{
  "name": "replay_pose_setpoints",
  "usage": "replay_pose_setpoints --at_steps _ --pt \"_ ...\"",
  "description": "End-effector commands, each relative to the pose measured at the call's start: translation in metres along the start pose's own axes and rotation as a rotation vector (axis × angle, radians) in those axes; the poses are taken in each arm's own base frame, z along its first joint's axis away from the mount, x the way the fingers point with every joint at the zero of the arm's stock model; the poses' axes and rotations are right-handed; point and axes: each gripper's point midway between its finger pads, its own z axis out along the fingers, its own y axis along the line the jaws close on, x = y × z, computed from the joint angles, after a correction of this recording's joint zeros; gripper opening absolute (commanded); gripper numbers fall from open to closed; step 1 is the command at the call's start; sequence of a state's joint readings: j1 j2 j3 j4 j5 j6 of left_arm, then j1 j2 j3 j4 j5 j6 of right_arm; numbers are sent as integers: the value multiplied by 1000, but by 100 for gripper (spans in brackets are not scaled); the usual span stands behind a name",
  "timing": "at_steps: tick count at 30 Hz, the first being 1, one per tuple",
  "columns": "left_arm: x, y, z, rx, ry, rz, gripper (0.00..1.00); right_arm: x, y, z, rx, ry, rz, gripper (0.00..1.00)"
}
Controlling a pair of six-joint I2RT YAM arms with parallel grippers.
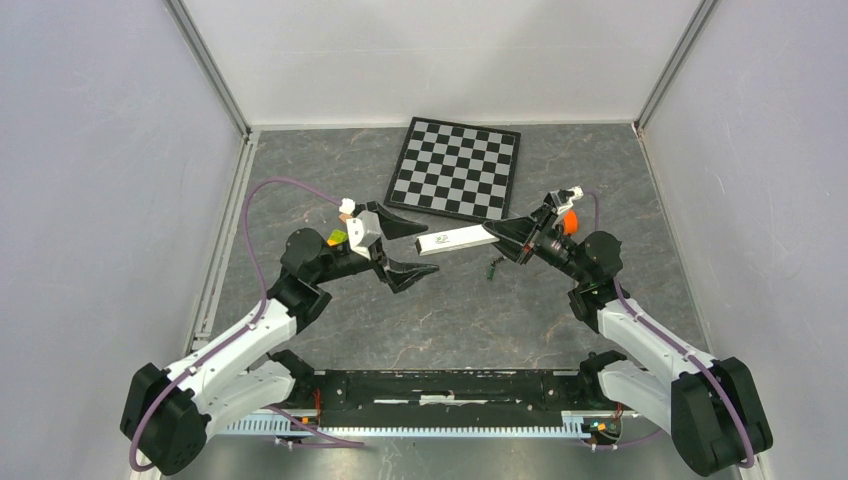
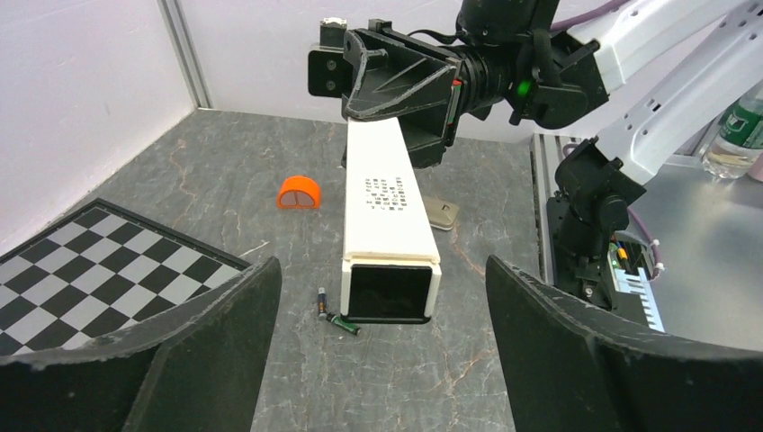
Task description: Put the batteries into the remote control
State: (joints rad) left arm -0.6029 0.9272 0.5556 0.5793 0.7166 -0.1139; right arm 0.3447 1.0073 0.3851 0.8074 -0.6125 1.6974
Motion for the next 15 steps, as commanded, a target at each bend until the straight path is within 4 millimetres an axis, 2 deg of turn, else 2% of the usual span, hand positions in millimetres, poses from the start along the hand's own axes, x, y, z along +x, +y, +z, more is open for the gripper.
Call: replay_pose_setpoints --at_steps 1,3,11,13,15 --pt "-19 -1 8 49 -39 126 83 3 15 2 -38 23 -27 0" --pt "-18 0 11 46 -35 114 75 3 14 2 -37 24 -26 0" --pt "-18 7 17 -9 -49 76 61 0 7 3 -17 13 -30 0" --pt "-17 8 19 -13 -52 54 52 0 6 4 -16 13 -32 0" --pt "-15 6 20 -6 -47 40 38 -1 5 3 -17 8 -42 0"
